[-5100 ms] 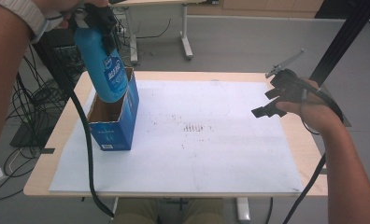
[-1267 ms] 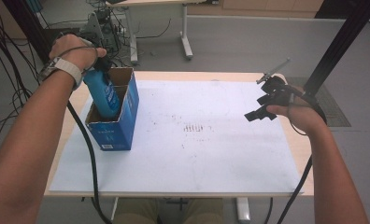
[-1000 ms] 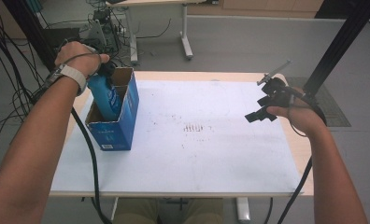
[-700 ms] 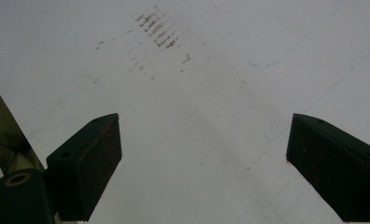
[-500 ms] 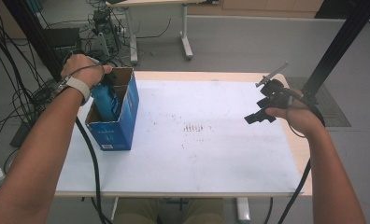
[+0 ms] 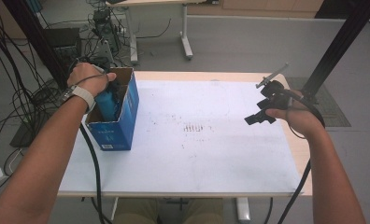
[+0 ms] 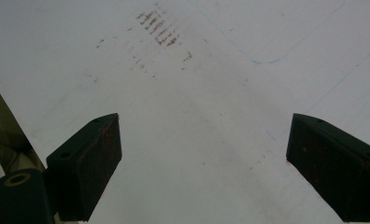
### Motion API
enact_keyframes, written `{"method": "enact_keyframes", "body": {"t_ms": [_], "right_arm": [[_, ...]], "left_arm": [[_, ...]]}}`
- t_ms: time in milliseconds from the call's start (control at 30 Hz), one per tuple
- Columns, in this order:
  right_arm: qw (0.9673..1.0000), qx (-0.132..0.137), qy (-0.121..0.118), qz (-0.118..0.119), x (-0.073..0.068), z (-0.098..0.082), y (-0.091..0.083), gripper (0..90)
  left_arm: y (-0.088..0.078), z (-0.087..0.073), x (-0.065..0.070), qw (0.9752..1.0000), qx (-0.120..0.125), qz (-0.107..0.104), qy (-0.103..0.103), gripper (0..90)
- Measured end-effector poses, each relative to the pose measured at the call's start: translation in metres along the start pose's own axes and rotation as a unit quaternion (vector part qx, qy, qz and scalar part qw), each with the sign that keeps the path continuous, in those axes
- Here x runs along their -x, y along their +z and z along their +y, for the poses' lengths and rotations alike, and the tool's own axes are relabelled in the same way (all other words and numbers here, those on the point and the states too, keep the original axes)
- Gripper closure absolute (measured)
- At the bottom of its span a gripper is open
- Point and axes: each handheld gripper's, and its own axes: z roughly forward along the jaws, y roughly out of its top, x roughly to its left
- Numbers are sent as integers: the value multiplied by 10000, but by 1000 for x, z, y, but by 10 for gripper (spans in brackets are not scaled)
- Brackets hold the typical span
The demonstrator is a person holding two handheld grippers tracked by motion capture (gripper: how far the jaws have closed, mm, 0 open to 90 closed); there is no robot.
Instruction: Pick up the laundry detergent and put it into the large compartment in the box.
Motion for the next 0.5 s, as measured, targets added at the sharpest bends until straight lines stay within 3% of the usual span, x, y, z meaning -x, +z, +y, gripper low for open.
{"method": "enact_keyframes", "body": {"t_ms": [500], "right_arm": [[10000, -11, 19, 2, 0, -1, 1, 102]], "left_arm": [[20, 1, 3, 9999, -52, 85, 53, 383]]}}
